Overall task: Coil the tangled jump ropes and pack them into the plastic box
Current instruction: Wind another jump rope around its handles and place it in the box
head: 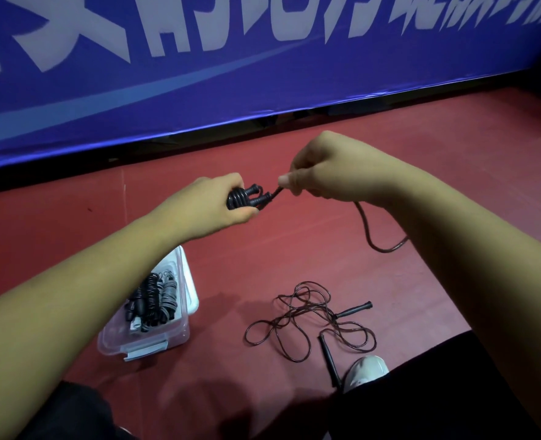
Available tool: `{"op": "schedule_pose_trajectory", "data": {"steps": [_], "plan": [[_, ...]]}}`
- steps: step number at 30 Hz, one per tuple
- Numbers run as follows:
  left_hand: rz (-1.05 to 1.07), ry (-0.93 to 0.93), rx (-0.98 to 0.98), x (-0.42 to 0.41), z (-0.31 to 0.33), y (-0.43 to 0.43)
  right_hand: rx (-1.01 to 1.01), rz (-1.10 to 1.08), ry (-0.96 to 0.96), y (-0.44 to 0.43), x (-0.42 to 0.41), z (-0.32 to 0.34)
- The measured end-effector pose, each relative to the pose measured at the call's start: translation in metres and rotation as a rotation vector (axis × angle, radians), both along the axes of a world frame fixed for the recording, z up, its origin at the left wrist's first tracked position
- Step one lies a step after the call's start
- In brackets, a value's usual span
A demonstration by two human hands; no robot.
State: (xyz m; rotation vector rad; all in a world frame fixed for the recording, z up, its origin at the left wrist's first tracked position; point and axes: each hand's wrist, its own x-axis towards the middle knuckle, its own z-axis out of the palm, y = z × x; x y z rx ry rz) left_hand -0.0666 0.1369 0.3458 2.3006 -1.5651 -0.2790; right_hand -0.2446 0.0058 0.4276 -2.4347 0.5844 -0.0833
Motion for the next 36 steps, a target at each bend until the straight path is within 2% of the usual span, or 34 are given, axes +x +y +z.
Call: {"op": "schedule_pose_trajectory", "data": {"steps": [6, 10, 14, 20, 24, 30, 36], "plan": [[-0.086, 0.001, 0.123, -0.016, 0.013, 0.005, 0.197, -0.107, -0.134, -0.001, 0.003, -0.004], [-0.159, 0.074, 0.168, -0.028, 0.013, 0.007, 0.141, -0.121, -0.137, -0.002, 0.005, -0.007], [-0.261, 0.137, 0.108, -0.029, 0.011, 0.008, 0.084, -0.100, -0.148, -0.005, 0.007, -0.009], [-0.364, 0.136, 0.030, -0.033, 0.008, 0.013, 0.056, -0.046, -0.157, -0.010, 0.012, -0.017], [-0.377, 0.289, -0.083, -0.036, 0.007, 0.015, 0.108, -0.056, -0.118, -0.018, 0.013, -0.025], [-0.230, 0.755, -0.248, -0.038, 0.004, 0.015, 0.370, -0.046, -0.076, -0.027, 0.009, -0.041], [-0.151, 1.003, -0.394, -0.035, 0.011, 0.011, 0.403, 0.013, -0.017, -0.029, 0.003, -0.040]]}}
